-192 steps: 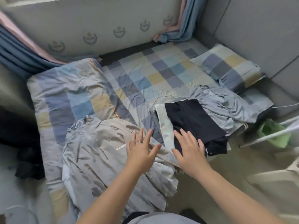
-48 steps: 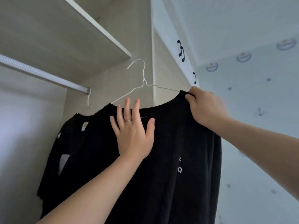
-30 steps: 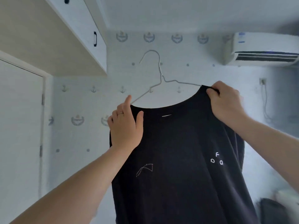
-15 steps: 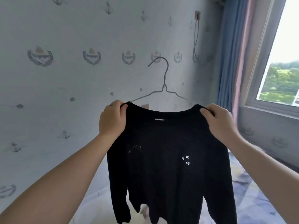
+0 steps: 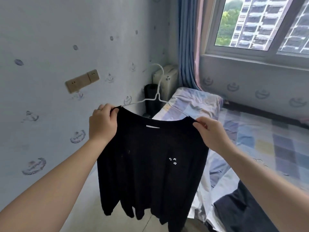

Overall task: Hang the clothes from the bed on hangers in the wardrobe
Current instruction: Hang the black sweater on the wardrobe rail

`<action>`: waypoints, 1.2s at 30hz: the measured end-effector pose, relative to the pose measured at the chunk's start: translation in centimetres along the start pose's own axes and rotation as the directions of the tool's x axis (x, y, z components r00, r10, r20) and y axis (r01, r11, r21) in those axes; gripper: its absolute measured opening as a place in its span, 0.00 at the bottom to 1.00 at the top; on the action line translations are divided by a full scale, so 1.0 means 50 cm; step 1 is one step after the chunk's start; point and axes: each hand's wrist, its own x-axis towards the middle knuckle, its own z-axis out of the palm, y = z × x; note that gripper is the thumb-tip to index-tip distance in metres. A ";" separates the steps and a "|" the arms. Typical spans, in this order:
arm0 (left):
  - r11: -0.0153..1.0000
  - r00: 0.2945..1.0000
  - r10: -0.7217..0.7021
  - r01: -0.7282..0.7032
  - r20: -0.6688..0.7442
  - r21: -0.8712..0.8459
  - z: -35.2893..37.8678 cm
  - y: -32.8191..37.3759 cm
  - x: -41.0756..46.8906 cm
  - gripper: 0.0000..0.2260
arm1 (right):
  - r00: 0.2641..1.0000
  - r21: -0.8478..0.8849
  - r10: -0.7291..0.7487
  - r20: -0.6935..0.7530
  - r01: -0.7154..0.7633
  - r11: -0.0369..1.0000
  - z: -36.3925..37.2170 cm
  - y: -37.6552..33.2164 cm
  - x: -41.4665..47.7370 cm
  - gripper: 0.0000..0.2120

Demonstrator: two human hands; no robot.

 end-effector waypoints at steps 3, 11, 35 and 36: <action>1.000 0.999 0.021 -0.020 0.043 -0.021 0.095 0.016 0.065 0.10 | 0.999 -0.012 0.044 -0.023 -0.044 0.999 0.002 0.061 0.059 0.07; 0.996 0.987 0.081 -0.074 0.142 -0.054 0.335 0.075 0.219 0.09 | 0.990 -0.060 0.098 -0.097 -0.104 0.993 -0.031 0.206 0.227 0.06; 0.984 0.763 -0.158 0.177 0.627 0.034 1.066 -0.137 0.397 0.11 | 0.708 -0.288 0.702 -0.076 -0.689 0.665 0.361 0.673 0.638 0.14; 0.977 0.750 -0.189 0.210 0.634 0.042 1.090 -0.143 0.404 0.11 | 0.681 -0.231 0.731 -0.036 -0.718 0.657 0.377 0.685 0.656 0.17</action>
